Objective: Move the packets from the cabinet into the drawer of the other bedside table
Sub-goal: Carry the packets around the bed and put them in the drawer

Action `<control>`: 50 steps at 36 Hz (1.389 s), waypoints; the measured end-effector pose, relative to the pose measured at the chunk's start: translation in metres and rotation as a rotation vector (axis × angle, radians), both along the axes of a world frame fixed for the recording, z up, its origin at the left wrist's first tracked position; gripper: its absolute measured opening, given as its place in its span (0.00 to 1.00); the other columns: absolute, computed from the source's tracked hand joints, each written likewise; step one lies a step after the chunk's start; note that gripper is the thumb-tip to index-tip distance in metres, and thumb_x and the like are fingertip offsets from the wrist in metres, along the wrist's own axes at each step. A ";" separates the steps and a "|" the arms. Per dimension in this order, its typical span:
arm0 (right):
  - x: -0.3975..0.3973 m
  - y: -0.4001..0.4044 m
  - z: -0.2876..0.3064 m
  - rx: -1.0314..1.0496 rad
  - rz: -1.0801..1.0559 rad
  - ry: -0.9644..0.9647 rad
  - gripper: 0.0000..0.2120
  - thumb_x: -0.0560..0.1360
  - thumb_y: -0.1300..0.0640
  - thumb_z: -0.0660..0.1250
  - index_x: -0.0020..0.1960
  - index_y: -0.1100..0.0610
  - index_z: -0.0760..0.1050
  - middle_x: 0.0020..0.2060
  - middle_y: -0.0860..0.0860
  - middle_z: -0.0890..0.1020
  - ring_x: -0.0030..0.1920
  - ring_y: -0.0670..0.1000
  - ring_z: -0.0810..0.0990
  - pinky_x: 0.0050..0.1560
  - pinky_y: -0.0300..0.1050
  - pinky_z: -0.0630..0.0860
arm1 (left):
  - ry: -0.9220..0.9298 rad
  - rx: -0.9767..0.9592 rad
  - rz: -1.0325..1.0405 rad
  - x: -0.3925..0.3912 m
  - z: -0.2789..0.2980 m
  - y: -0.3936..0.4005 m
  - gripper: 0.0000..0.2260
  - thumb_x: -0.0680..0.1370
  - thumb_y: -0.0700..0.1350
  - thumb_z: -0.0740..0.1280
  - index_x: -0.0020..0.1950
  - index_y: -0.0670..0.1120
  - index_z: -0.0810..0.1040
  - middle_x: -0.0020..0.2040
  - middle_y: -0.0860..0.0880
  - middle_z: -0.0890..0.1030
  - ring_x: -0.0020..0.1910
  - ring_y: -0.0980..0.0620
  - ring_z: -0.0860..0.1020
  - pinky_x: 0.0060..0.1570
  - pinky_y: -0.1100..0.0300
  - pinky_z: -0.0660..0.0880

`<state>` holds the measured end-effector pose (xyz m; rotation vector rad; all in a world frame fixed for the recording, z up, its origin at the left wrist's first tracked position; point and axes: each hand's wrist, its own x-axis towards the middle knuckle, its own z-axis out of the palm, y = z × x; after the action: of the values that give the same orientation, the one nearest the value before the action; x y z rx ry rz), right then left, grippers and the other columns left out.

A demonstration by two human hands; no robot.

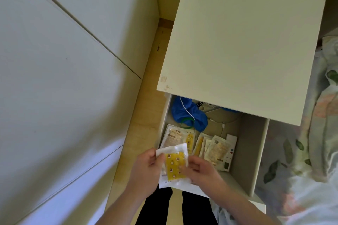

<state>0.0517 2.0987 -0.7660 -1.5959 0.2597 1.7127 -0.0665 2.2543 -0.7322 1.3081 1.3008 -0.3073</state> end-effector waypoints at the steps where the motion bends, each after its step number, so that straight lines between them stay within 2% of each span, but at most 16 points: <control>1: 0.000 -0.004 -0.002 -0.004 0.023 -0.050 0.06 0.79 0.58 0.71 0.55 0.55 0.83 0.48 0.52 0.88 0.45 0.49 0.84 0.45 0.42 0.79 | -0.011 -0.017 -0.020 0.004 -0.002 -0.001 0.06 0.82 0.42 0.67 0.48 0.47 0.83 0.42 0.50 0.87 0.43 0.50 0.86 0.47 0.46 0.83; 4: 0.002 -0.006 -0.017 -0.083 -0.085 -0.046 0.06 0.78 0.62 0.72 0.55 0.59 0.82 0.50 0.56 0.88 0.51 0.57 0.87 0.57 0.57 0.82 | -0.030 0.039 -0.070 0.009 -0.005 0.002 0.06 0.81 0.42 0.68 0.55 0.50 0.83 0.47 0.57 0.86 0.46 0.64 0.83 0.44 0.68 0.80; 7: 0.005 0.004 -0.036 -0.169 -0.127 -0.120 0.05 0.79 0.59 0.71 0.54 0.55 0.82 0.48 0.51 0.88 0.51 0.53 0.87 0.58 0.54 0.82 | 0.013 0.181 -0.128 0.005 -0.006 0.011 0.08 0.80 0.45 0.69 0.59 0.53 0.80 0.51 0.63 0.82 0.49 0.67 0.80 0.44 0.78 0.73; 11: 0.001 0.030 -0.057 -0.281 0.057 -0.244 0.08 0.80 0.51 0.68 0.56 0.52 0.78 0.50 0.47 0.85 0.50 0.49 0.83 0.54 0.47 0.80 | 0.063 0.252 -0.192 -0.003 -0.006 0.025 0.07 0.81 0.45 0.67 0.53 0.57 0.82 0.48 0.65 0.82 0.48 0.68 0.79 0.44 0.75 0.72; 15: -0.006 0.058 -0.063 -0.316 0.257 -0.274 0.18 0.82 0.53 0.63 0.71 0.53 0.72 0.59 0.50 0.80 0.58 0.53 0.79 0.61 0.47 0.77 | 0.078 0.284 -0.248 -0.005 -0.003 0.032 0.12 0.79 0.39 0.66 0.52 0.56 0.82 0.48 0.65 0.81 0.47 0.67 0.79 0.47 0.69 0.75; 21: -0.006 0.061 -0.047 -0.314 0.432 -0.306 0.28 0.82 0.59 0.62 0.80 0.53 0.59 0.73 0.54 0.72 0.71 0.57 0.73 0.67 0.48 0.72 | 0.087 0.293 -0.317 0.002 0.006 0.032 0.14 0.80 0.37 0.62 0.54 0.54 0.81 0.49 0.66 0.78 0.48 0.69 0.77 0.46 0.70 0.74; 23: -0.004 0.056 -0.039 -0.305 0.471 -0.316 0.32 0.82 0.59 0.62 0.82 0.53 0.54 0.76 0.54 0.69 0.74 0.57 0.70 0.70 0.48 0.70 | 0.092 0.287 -0.347 0.003 0.011 0.031 0.14 0.81 0.37 0.62 0.56 0.55 0.81 0.49 0.66 0.77 0.50 0.67 0.77 0.50 0.64 0.76; 25: -0.003 0.050 -0.033 -0.288 0.452 -0.300 0.33 0.80 0.60 0.63 0.82 0.51 0.56 0.75 0.53 0.70 0.73 0.57 0.71 0.69 0.48 0.71 | 0.087 0.285 -0.371 0.004 0.018 0.030 0.14 0.81 0.37 0.62 0.57 0.54 0.81 0.50 0.63 0.79 0.51 0.62 0.79 0.53 0.60 0.78; 28: 0.003 0.035 -0.019 -0.277 0.396 -0.309 0.34 0.76 0.58 0.69 0.79 0.47 0.62 0.65 0.48 0.80 0.62 0.51 0.80 0.63 0.45 0.78 | 0.086 0.306 -0.426 0.007 0.034 0.028 0.13 0.81 0.38 0.62 0.58 0.54 0.81 0.52 0.59 0.81 0.49 0.58 0.80 0.50 0.62 0.76; 31: 0.013 0.024 0.027 -0.248 0.372 -0.326 0.37 0.74 0.55 0.72 0.79 0.47 0.61 0.66 0.49 0.79 0.57 0.51 0.82 0.49 0.40 0.80 | 0.077 0.334 -0.486 0.012 0.061 0.026 0.14 0.81 0.38 0.62 0.60 0.51 0.81 0.56 0.56 0.82 0.53 0.57 0.79 0.54 0.62 0.76; 33: 0.017 0.016 0.065 -0.244 0.360 -0.349 0.34 0.77 0.59 0.68 0.79 0.45 0.60 0.70 0.52 0.75 0.51 0.51 0.82 0.37 0.40 0.79 | 0.076 0.345 -0.543 0.014 0.085 0.026 0.14 0.81 0.38 0.62 0.62 0.50 0.81 0.58 0.54 0.82 0.54 0.57 0.79 0.53 0.64 0.74; 34: 0.017 0.011 0.082 -0.252 0.359 -0.376 0.33 0.78 0.62 0.65 0.79 0.44 0.60 0.71 0.52 0.74 0.50 0.51 0.82 0.37 0.41 0.80 | 0.075 0.347 -0.578 0.016 0.100 0.024 0.14 0.81 0.38 0.61 0.63 0.50 0.80 0.58 0.54 0.82 0.54 0.57 0.79 0.53 0.64 0.73; 38: 0.009 -0.010 0.154 -0.226 0.365 -0.486 0.33 0.78 0.64 0.61 0.79 0.44 0.60 0.69 0.54 0.75 0.53 0.52 0.79 0.43 0.43 0.81 | 0.031 0.373 -0.724 0.020 0.164 0.019 0.14 0.82 0.39 0.62 0.64 0.52 0.78 0.61 0.56 0.81 0.54 0.58 0.78 0.55 0.63 0.75; 41: -0.001 -0.025 0.213 -0.236 0.316 -0.538 0.32 0.78 0.63 0.63 0.79 0.45 0.60 0.73 0.53 0.72 0.61 0.53 0.78 0.62 0.52 0.80 | 0.007 0.388 -0.809 0.020 0.207 0.012 0.15 0.82 0.40 0.63 0.67 0.53 0.76 0.64 0.56 0.79 0.59 0.58 0.77 0.58 0.61 0.76; 44: -0.014 -0.040 0.264 -0.248 0.252 -0.616 0.31 0.79 0.62 0.64 0.80 0.47 0.61 0.77 0.51 0.66 0.73 0.53 0.70 0.73 0.52 0.71 | -0.034 0.405 -0.909 0.023 0.245 0.008 0.16 0.82 0.42 0.64 0.69 0.53 0.75 0.66 0.56 0.77 0.61 0.57 0.77 0.60 0.60 0.76; 50: -0.052 -0.068 0.338 -0.294 0.053 -0.767 0.28 0.80 0.60 0.64 0.78 0.48 0.63 0.76 0.49 0.68 0.74 0.51 0.70 0.72 0.45 0.68 | -0.132 0.456 -1.176 0.033 0.295 0.003 0.17 0.81 0.44 0.65 0.69 0.54 0.72 0.64 0.56 0.76 0.46 0.59 0.79 0.48 0.61 0.81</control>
<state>0.0000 2.0305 -0.4284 -2.3603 0.0822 1.0113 -0.0333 2.2570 -0.4373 2.3531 0.3503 -0.7327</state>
